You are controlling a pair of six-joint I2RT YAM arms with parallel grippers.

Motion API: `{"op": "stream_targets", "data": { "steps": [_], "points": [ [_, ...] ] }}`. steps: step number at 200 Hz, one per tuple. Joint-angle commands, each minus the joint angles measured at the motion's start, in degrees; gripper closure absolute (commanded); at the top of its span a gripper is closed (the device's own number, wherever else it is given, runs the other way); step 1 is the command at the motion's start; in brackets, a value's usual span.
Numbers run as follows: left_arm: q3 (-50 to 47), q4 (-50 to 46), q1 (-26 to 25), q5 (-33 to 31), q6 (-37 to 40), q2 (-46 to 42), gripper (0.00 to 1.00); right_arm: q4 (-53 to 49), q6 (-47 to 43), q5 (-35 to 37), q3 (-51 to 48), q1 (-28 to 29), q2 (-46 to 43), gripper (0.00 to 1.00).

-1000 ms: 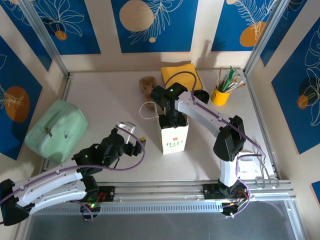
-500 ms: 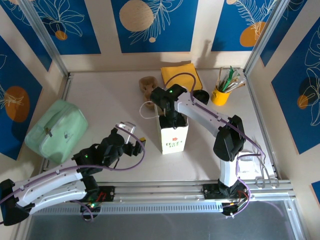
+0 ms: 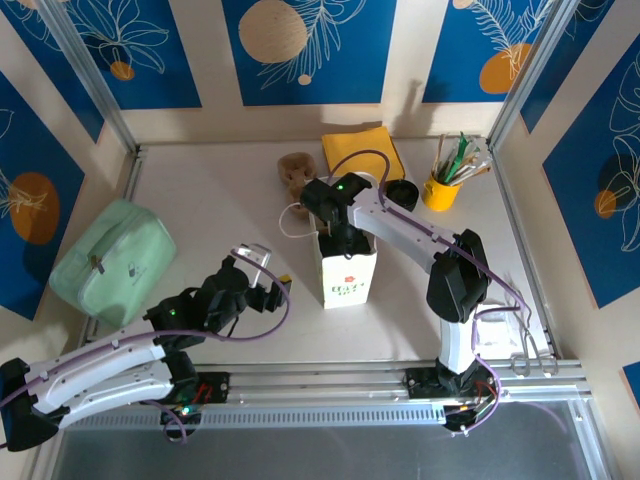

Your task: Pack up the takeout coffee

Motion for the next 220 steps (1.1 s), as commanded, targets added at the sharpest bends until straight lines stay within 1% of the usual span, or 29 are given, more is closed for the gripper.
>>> {"op": "stream_targets", "data": {
  "steps": [1, 220],
  "points": [
    [0.05, -1.41, -0.33, -0.89, 0.36, -0.8, 0.07, 0.36, 1.06, -1.76, -1.28, 0.58, -0.21, 0.39],
    [-0.42, -1.16, -0.34, -0.77, -0.17, -1.09, 0.07, 2.21, 0.7, -2.38, -2.55, 0.42, 1.46, 0.39]
  ]
}}
